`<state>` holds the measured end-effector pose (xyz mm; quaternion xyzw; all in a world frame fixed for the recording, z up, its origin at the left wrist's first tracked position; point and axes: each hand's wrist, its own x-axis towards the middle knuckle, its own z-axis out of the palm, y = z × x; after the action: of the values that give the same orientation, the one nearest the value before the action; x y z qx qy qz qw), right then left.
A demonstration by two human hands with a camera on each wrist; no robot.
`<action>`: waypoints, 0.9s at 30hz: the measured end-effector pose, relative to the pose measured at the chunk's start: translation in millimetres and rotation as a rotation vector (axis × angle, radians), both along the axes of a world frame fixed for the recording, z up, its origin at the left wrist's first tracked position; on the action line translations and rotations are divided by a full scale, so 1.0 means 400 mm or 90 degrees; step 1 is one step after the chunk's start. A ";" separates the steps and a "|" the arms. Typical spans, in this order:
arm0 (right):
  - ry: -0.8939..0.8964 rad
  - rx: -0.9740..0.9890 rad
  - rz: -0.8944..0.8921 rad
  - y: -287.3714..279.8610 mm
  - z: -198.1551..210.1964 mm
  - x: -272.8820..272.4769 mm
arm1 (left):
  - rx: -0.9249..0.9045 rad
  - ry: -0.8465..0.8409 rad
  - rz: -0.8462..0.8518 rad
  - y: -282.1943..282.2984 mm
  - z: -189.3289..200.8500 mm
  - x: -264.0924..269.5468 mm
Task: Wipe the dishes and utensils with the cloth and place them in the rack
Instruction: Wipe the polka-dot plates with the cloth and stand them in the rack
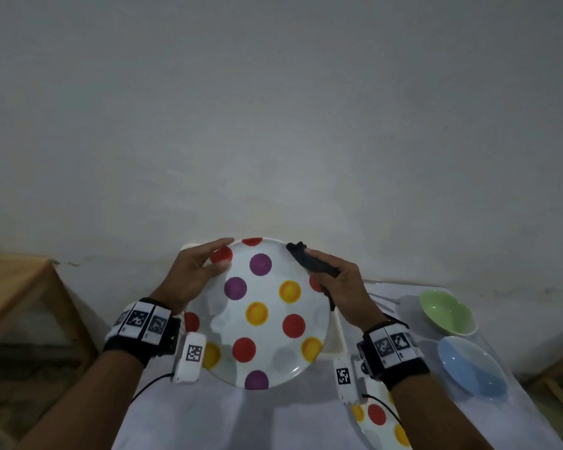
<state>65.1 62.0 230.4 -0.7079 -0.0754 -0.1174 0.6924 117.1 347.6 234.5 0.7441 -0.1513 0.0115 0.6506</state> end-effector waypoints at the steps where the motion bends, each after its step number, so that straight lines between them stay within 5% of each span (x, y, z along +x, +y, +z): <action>1: 0.006 -0.020 0.001 -0.002 -0.001 0.012 | -0.004 0.000 0.002 0.000 -0.006 0.013; 5: 0.026 -0.007 0.007 -0.017 0.006 0.055 | 0.002 -0.029 0.003 -0.001 -0.002 0.077; 9: 0.010 -0.014 -0.116 -0.062 -0.028 0.137 | 0.005 -0.098 0.055 0.011 0.027 0.184; 14: 0.038 -0.030 -0.129 -0.092 -0.093 0.204 | 0.116 -0.163 0.030 0.007 0.025 0.340; 27: 0.147 -0.031 -0.085 -0.116 -0.214 0.280 | 0.213 -0.078 -0.051 -0.016 -0.143 0.570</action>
<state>177.1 15.8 145.0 -0.7367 0.0493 -0.0795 0.6697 344.9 341.0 177.2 0.8333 -0.2200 0.0055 0.5072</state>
